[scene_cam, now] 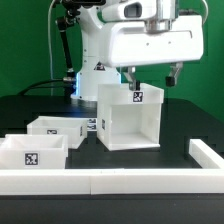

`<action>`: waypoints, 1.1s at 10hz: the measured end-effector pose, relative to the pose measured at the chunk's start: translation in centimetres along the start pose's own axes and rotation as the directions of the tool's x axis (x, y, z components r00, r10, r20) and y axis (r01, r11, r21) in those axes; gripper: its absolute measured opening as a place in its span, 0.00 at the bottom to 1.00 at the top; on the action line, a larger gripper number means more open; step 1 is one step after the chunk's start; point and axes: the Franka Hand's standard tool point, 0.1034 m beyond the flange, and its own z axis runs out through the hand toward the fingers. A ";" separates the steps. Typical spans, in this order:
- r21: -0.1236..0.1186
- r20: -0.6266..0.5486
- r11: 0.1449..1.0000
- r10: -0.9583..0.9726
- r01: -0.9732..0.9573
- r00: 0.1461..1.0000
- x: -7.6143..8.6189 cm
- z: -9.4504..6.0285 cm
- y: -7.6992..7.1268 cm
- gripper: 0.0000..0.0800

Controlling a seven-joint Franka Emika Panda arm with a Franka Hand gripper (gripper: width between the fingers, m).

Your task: Assemble drawer

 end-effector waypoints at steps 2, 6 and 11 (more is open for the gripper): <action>-0.006 0.000 1.000 -0.009 0.009 1.000 -1.2 -0.7 -1.0 0.81; -0.010 -0.006 1.000 -0.009 0.009 1.000 -1.4 -1.2 -1.1 0.81; -0.004 0.008 1.000 0.030 -0.030 1.000 -6.3 1.2 -3.0 0.81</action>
Offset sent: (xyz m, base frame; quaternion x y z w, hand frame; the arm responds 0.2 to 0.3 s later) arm 0.0000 0.0000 0.0000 0.0000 0.0000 0.0000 1.0000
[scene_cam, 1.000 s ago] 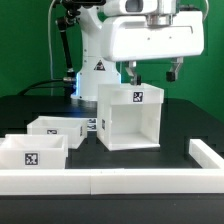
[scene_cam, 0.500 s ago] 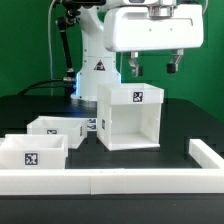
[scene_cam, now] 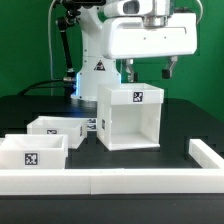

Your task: Assemble drawer

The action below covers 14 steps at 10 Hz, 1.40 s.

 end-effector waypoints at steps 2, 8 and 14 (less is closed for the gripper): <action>0.000 0.001 1.000 -0.002 0.002 1.000 -1.0 1.4 -0.9 0.81; 0.004 0.007 1.000 -0.004 0.004 1.000 -1.4 2.7 -1.1 0.65; 0.004 0.006 1.000 -0.005 0.004 1.000 -1.3 2.7 -1.1 0.05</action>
Offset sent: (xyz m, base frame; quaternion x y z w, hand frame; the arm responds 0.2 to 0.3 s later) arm -0.0061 0.0079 -0.0182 -0.0067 0.0127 0.0115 0.9998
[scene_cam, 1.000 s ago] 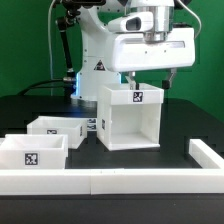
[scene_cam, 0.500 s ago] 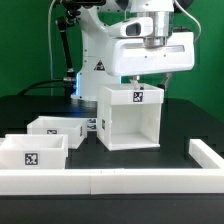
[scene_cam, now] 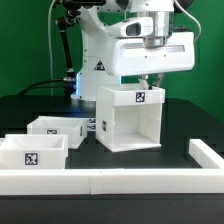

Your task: Assemble drawer

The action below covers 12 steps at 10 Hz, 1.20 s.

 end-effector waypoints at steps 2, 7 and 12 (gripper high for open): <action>0.000 0.000 1.000 0.000 0.000 1.000 0.0 0.0 0.0 0.05; 0.002 -0.011 1.000 0.007 -0.007 1.000 1.6 0.0 0.4 0.05; 0.013 -0.040 0.999 0.047 -0.046 0.998 7.2 -0.1 2.0 0.05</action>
Offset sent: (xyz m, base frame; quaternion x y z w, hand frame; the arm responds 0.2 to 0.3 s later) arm 0.0000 0.0000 0.0000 0.0000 0.0000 0.0000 1.0000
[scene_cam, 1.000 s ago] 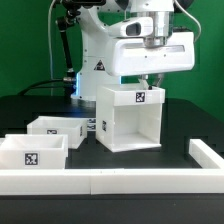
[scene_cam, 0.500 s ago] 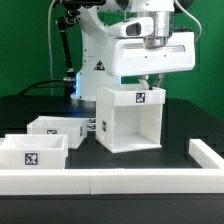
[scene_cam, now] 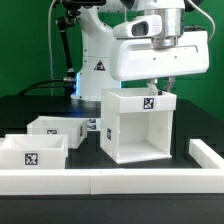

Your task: Assemble drawer

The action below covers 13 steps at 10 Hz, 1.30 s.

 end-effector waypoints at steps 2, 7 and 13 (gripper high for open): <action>-0.002 -0.012 1.000 0.001 -0.001 1.000 0.5 0.0 0.3 0.05; 0.005 -0.036 0.994 0.113 -0.113 0.993 2.6 0.1 0.3 0.05; 0.018 -0.074 0.990 0.143 -0.142 0.987 6.6 -0.1 0.7 0.05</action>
Offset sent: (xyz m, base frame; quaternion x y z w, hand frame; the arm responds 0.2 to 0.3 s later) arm 0.0000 0.0000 0.0000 0.0000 0.0000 0.0000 1.0000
